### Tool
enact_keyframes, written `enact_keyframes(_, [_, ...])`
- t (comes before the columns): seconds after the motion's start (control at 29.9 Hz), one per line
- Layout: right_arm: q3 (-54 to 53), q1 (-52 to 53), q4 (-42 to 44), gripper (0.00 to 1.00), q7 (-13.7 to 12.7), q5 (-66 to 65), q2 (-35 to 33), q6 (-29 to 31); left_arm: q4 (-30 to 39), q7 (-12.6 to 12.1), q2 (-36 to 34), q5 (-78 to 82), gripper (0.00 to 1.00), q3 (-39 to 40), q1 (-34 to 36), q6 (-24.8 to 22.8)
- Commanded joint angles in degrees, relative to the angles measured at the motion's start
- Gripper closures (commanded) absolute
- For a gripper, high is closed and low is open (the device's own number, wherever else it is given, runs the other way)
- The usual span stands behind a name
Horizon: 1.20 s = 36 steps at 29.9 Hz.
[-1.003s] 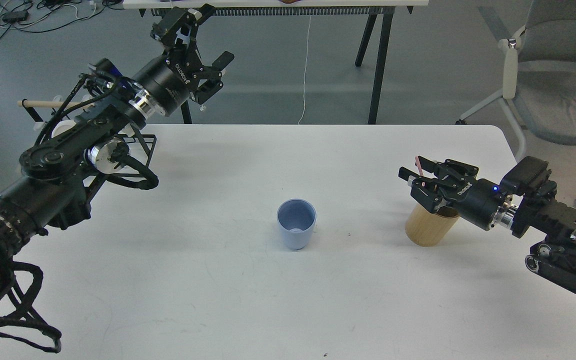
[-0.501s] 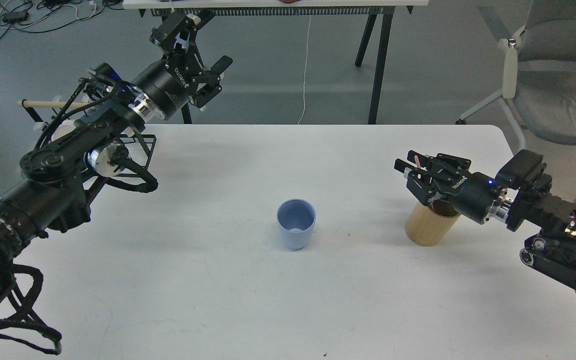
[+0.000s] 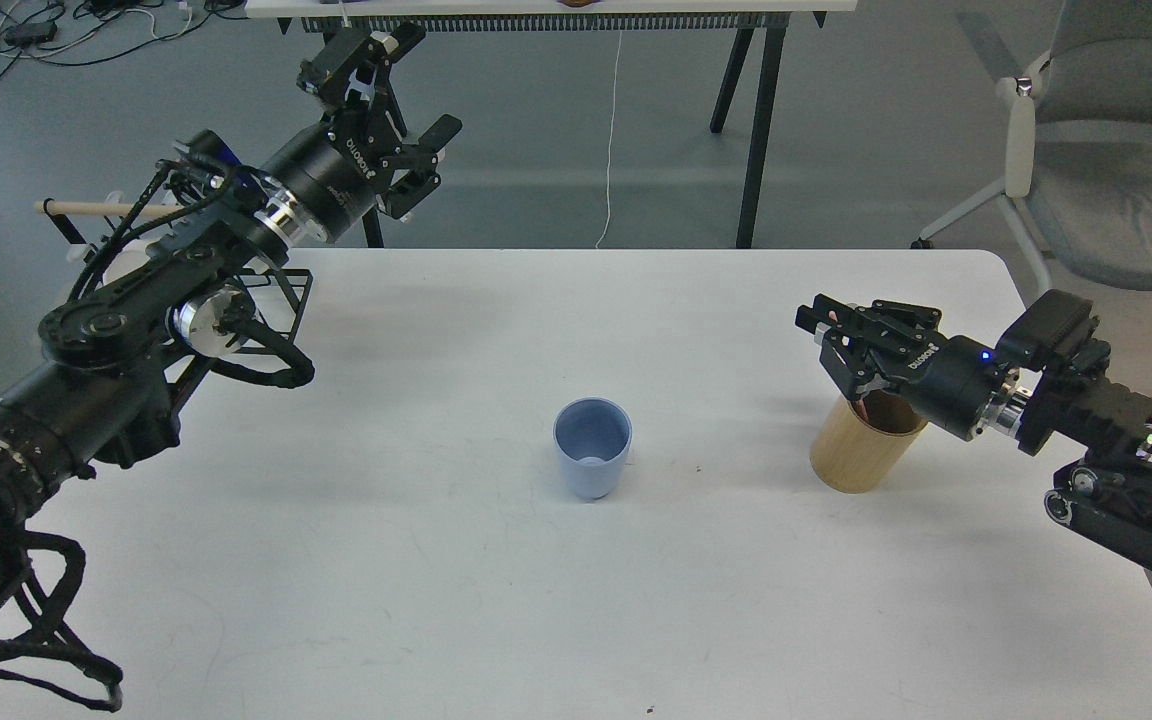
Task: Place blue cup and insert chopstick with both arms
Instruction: 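Reach the right gripper to the pink stick in the tan cup, then pull the pink stick out and carry it above the blue cup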
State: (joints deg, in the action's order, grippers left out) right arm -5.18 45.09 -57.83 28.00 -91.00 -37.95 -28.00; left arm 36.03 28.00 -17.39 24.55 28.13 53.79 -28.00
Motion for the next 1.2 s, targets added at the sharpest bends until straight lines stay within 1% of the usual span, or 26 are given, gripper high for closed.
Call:
enact_keyframes(0.0, [-0.01,0.0,0.0,0.81,0.0,-0.05,-0.28,0.0,0.0,0.0,0.07,-0.03,0.01,0.0,-0.09,0.0])
enact_keyframes(0.17, [-0.01,0.0,-0.35,0.88,0.0,-0.14,-0.98,0.0,0.0,0.0,-0.01,-0.03,0.01,0.0,-0.27,0.0])
enact_keyframes(0.6, [-0.1,-0.09,-4.39,0.94,0.0,-0.14,-5.9,0.0,0.0,0.0,0.16,-0.12,0.01,0.0,-0.44,0.0])
enact_keyframes(0.84, [-2.46,1.06,-10.53,0.95,0.0,0.21,-12.84,0.0,0.0,0.0,0.34,-0.12,0.01,0.0,-0.44,0.0])
enact_keyframes(1.04, [-8.69,1.14,-17.74,0.96,0.0,0.83,-20.13,0.0,-0.08,0.0,0.16,0.06,0.01,-0.18,-0.53,0.0])
enact_keyframes(1.17, [-14.06,1.76,-21.79,0.99,0.0,1.09,-22.6,0.0,-0.26,0.0,-0.01,0.15,0.01,-0.27,-1.76,0.0])
